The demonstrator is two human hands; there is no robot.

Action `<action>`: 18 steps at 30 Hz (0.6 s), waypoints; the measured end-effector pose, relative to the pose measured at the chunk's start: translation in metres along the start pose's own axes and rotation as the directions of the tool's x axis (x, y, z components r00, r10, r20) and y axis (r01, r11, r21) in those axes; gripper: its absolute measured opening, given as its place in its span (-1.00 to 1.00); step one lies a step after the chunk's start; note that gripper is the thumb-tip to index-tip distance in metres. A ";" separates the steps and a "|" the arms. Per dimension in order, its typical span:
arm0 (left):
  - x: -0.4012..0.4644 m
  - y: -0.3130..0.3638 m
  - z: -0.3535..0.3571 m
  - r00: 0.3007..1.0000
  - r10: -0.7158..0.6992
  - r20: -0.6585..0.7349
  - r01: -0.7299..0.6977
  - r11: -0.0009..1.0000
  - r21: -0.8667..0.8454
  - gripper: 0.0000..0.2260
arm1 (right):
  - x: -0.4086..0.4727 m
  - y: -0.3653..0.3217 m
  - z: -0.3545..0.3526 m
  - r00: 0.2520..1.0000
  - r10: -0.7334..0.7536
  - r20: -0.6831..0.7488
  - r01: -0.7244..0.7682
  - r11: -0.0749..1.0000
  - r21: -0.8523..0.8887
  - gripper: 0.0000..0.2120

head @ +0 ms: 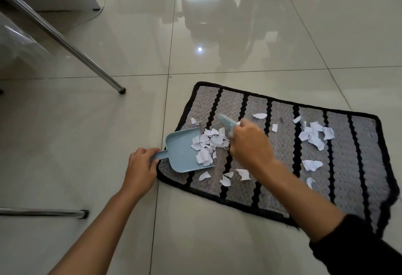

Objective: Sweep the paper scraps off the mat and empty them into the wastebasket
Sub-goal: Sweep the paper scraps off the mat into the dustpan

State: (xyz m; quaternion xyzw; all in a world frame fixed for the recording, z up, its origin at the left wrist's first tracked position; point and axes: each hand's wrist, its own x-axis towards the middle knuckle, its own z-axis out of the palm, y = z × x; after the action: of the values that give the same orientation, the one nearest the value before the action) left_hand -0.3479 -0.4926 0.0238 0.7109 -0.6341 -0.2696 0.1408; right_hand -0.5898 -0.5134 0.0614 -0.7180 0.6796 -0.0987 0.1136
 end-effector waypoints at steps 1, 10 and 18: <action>-0.001 0.000 0.000 1.000 -0.002 0.000 0.002 1.000 0.000 -0.71 | 0.006 0.010 -0.003 0.999 0.030 -0.021 -0.031 0.999 -0.021 -0.85; -0.012 -0.001 0.000 1.000 -0.015 0.004 0.015 1.000 -0.013 -0.71 | -0.024 -0.047 0.015 0.989 -0.115 0.088 0.104 0.987 0.124 -0.84; -0.024 -0.013 -0.001 1.000 -0.024 0.006 0.024 0.999 -0.023 -0.74 | -0.005 -0.038 0.012 0.998 -0.051 0.032 0.048 0.994 0.095 -0.86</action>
State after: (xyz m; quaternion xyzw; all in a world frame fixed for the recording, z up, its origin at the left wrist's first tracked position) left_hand -0.3373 -0.4674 0.0223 0.7158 -0.6229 -0.2807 0.1440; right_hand -0.5503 -0.5062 0.0618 -0.7300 0.6541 -0.1211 0.1565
